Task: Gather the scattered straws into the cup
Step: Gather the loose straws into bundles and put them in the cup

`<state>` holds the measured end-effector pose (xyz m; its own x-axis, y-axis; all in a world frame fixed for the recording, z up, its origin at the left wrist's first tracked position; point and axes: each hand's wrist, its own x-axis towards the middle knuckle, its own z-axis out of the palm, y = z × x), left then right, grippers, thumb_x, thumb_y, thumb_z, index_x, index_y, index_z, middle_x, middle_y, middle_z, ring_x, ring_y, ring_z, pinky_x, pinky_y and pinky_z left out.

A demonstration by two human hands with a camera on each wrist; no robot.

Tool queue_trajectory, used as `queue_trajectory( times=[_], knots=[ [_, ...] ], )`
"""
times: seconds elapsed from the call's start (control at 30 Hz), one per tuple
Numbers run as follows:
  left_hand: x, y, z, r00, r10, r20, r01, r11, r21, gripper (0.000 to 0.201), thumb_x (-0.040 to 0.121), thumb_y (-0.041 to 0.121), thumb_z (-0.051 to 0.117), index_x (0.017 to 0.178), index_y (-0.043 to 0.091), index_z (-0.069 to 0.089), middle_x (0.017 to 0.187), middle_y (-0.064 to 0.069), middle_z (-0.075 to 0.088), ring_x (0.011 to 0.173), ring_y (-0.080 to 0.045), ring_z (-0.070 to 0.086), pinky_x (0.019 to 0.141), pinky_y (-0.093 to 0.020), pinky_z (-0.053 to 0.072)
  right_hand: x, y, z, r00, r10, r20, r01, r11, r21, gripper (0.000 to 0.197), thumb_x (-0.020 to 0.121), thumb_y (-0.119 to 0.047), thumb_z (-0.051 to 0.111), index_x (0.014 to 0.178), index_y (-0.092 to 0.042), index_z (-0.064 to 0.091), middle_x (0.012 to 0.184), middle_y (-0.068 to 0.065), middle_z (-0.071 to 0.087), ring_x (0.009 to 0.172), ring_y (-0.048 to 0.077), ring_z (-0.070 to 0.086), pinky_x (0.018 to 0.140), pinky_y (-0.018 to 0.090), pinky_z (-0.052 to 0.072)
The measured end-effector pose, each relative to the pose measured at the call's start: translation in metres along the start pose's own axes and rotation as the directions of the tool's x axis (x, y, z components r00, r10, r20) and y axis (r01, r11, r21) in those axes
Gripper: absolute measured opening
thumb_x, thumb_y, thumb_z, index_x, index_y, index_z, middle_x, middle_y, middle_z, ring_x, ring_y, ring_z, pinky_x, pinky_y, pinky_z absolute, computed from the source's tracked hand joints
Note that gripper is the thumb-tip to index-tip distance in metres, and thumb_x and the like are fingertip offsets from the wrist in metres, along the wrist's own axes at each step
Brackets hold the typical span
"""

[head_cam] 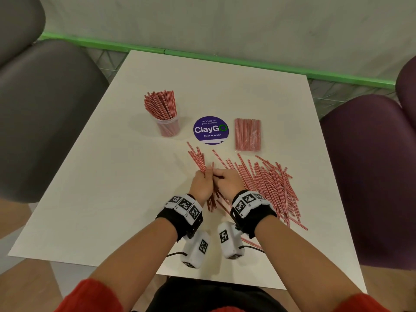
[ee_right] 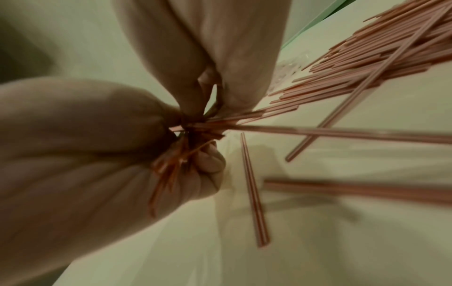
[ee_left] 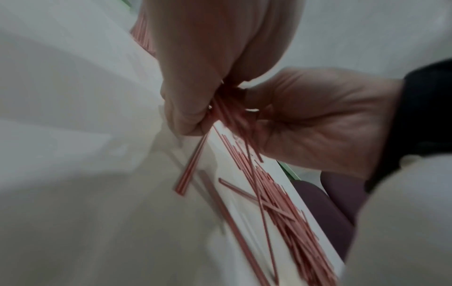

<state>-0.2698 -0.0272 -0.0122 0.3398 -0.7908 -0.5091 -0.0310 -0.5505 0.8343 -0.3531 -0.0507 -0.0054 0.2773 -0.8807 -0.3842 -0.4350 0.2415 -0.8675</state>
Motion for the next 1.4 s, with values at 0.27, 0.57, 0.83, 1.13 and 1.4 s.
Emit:
queue_trajectory(
  times=[0.27,0.57,0.83,1.13,1.4],
  knots=[
    [0.009,0.001,0.003,0.991,-0.136,0.019,0.134,0.930,-0.343,0.048,0.100,0.033,0.033,0.120,-0.008,0.050,0.111,-0.023,0.063,0.101,-0.031,0.063,0.090,-0.040,0.052,0.003,-0.005,-0.006,0.994,-0.027,-0.106,0.036,0.996,0.077,0.024,0.080,0.004,0.064,0.102,0.000,0.072,0.094,0.012,0.072,0.068,0.003,0.067,0.069,0.010,0.053],
    [0.014,0.001,-0.005,0.991,-0.101,0.091,0.126,0.933,-0.336,0.034,0.100,0.027,0.034,0.111,0.005,0.058,0.101,-0.018,0.063,0.094,-0.029,0.062,0.089,-0.039,0.052,0.009,-0.006,-0.003,0.984,0.013,-0.175,-0.015,1.000,-0.012,0.026,0.071,-0.016,0.078,0.092,-0.013,0.062,0.066,-0.005,0.056,0.062,0.011,0.056,0.068,0.029,0.051],
    [0.030,0.004,-0.030,0.992,-0.023,-0.124,-0.024,0.932,-0.361,0.020,0.101,0.019,0.034,0.082,0.014,0.039,0.071,-0.002,0.040,0.055,-0.016,0.046,0.050,-0.023,0.043,0.008,0.000,-0.014,0.987,0.122,-0.104,-0.156,0.880,-0.448,0.025,0.084,-0.035,0.065,0.077,-0.012,0.069,0.066,0.000,0.060,0.062,0.018,0.058,0.063,0.027,0.051],
    [0.018,-0.013,-0.030,0.999,0.008,-0.038,-0.015,0.985,-0.174,0.019,0.100,0.024,0.035,0.087,0.010,0.037,0.066,-0.001,0.039,0.047,-0.012,0.035,0.045,-0.025,0.034,0.014,-0.010,0.011,0.982,0.156,-0.106,-0.186,0.722,-0.666,0.016,0.084,-0.016,0.062,0.094,-0.005,0.065,0.093,0.009,0.068,0.086,0.026,0.065,0.070,0.031,0.053],
    [0.017,-0.018,-0.034,0.999,0.038,-0.004,-0.038,0.999,-0.031,0.030,0.098,0.037,0.039,0.097,0.007,0.037,0.064,0.000,0.041,0.047,-0.014,0.037,0.049,-0.028,0.037,0.007,-0.011,0.012,0.994,0.105,-0.036,-0.102,0.745,-0.659,0.023,0.087,-0.026,0.056,0.070,-0.012,0.063,0.070,0.006,0.061,0.072,0.026,0.060,0.063,0.030,0.048]
  ],
)
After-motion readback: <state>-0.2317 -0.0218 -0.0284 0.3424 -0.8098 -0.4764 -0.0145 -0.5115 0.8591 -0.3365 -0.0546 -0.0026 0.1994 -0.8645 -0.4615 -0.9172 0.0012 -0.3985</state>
